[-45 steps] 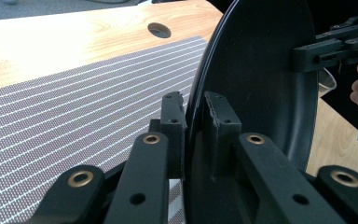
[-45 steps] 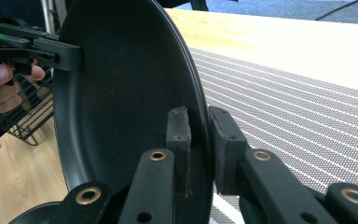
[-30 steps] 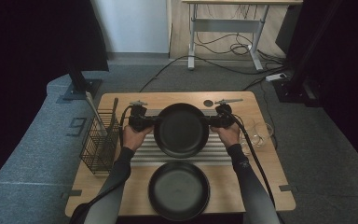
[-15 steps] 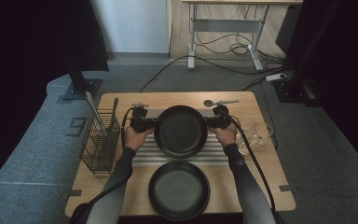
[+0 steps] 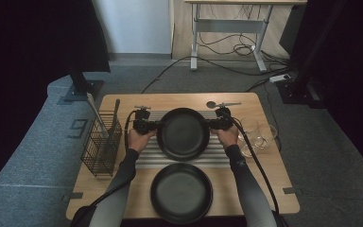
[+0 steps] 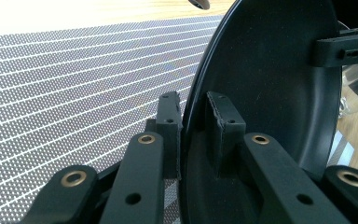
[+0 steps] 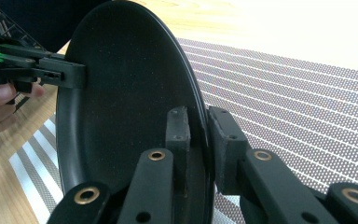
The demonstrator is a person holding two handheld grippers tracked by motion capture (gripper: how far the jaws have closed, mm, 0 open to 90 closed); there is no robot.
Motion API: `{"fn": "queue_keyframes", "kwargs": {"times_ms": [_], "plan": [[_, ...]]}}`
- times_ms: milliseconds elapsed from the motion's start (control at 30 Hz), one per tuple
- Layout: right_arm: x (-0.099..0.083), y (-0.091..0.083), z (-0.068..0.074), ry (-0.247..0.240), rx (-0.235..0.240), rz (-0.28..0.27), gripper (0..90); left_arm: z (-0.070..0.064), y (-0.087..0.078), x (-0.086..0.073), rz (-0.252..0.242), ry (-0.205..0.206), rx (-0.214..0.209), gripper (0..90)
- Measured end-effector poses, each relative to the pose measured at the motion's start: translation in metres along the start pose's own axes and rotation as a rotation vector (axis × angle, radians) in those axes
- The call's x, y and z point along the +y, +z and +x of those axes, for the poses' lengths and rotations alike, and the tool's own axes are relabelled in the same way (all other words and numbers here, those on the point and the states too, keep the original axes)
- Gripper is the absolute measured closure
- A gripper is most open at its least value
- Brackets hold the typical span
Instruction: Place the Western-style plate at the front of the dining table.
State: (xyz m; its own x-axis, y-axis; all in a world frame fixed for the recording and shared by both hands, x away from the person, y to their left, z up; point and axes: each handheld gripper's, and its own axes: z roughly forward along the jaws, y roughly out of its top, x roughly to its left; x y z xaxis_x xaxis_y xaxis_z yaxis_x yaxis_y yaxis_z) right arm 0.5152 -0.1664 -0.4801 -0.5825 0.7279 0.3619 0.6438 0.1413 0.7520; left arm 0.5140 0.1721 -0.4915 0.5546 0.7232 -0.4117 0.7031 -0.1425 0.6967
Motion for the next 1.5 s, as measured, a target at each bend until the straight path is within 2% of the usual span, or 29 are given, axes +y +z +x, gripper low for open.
{"fn": "queue_keyframes", "kwargs": {"times_ms": [100, 233, 500, 800, 1033, 1167, 1400, 1500], "plan": [[0.000, 0.002, -0.002, -0.002, 0.001, 0.010, 75.9, 0.000, 0.003, 0.001, 0.000, -0.003, 0.007, 76.3], [-0.001, 0.006, -0.003, -0.020, -0.030, 0.026, 74.1, 0.000, 0.006, 0.003, 0.005, -0.004, 0.014, 76.4], [-0.003, 0.012, -0.005, -0.008, -0.023, 0.014, 67.4, 0.005, 0.012, 0.002, 0.011, -0.026, 0.022, 75.5], [-0.004, 0.018, -0.004, -0.004, -0.030, 0.018, 58.4, 0.003, 0.016, 0.003, 0.023, -0.014, 0.048, 73.6], [-0.004, 0.022, -0.004, -0.012, -0.044, 0.030, 53.9, 0.004, 0.019, 0.004, 0.018, -0.033, 0.014, 64.5], [-0.005, 0.025, -0.006, -0.008, -0.052, 0.042, 51.9, 0.004, 0.020, 0.004, 0.018, -0.036, 0.007, 62.2], [-0.004, 0.034, -0.007, -0.020, -0.061, 0.064, 45.7, 0.006, 0.022, 0.003, 0.019, -0.034, 0.019, 62.7], [-0.005, 0.037, -0.008, -0.026, -0.069, 0.068, 44.2, 0.005, 0.022, 0.002, 0.023, -0.020, 0.046, 66.6]]}}
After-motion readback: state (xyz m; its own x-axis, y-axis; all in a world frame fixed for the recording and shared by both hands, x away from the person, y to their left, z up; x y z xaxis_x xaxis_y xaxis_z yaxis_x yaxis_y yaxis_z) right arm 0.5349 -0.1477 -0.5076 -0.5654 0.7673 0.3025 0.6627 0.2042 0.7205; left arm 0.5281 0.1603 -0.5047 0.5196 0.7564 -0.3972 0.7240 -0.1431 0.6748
